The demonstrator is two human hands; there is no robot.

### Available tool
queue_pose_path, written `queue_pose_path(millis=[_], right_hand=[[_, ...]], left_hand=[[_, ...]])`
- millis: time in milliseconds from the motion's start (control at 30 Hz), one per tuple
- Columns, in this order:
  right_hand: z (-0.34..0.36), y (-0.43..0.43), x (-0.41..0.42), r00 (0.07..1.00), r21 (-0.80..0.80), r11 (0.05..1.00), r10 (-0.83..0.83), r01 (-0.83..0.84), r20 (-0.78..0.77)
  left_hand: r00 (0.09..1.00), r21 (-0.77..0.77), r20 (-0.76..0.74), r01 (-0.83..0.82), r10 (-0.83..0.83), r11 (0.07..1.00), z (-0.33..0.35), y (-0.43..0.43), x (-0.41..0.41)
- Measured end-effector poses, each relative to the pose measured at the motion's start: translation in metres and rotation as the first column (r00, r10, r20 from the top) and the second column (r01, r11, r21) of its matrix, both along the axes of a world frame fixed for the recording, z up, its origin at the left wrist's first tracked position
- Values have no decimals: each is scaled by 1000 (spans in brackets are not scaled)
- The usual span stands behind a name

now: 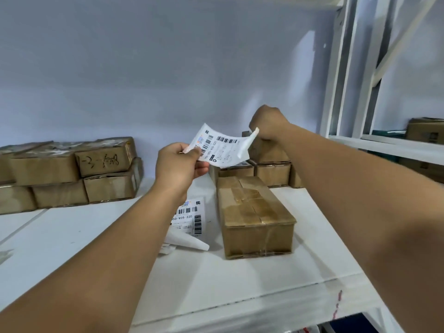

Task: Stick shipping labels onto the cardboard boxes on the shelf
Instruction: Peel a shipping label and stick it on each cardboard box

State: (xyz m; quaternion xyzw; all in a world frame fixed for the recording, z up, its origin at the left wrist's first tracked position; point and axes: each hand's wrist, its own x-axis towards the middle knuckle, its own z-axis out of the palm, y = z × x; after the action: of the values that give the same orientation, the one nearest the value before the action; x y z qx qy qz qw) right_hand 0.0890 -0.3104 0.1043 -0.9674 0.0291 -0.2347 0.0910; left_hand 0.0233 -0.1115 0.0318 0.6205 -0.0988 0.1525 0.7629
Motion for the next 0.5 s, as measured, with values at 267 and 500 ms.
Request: queue_pose_path(millis=[267, 500], right_hand=[[10, 2, 35, 974, -155, 987, -80, 47, -214], [3, -4, 38, 959, -69, 997, -33, 14, -283]], left_hand=[[974, 78, 72, -220, 214, 972, -9, -2, 11], [977, 114, 80, -208, 200, 971, -9, -6, 8]])
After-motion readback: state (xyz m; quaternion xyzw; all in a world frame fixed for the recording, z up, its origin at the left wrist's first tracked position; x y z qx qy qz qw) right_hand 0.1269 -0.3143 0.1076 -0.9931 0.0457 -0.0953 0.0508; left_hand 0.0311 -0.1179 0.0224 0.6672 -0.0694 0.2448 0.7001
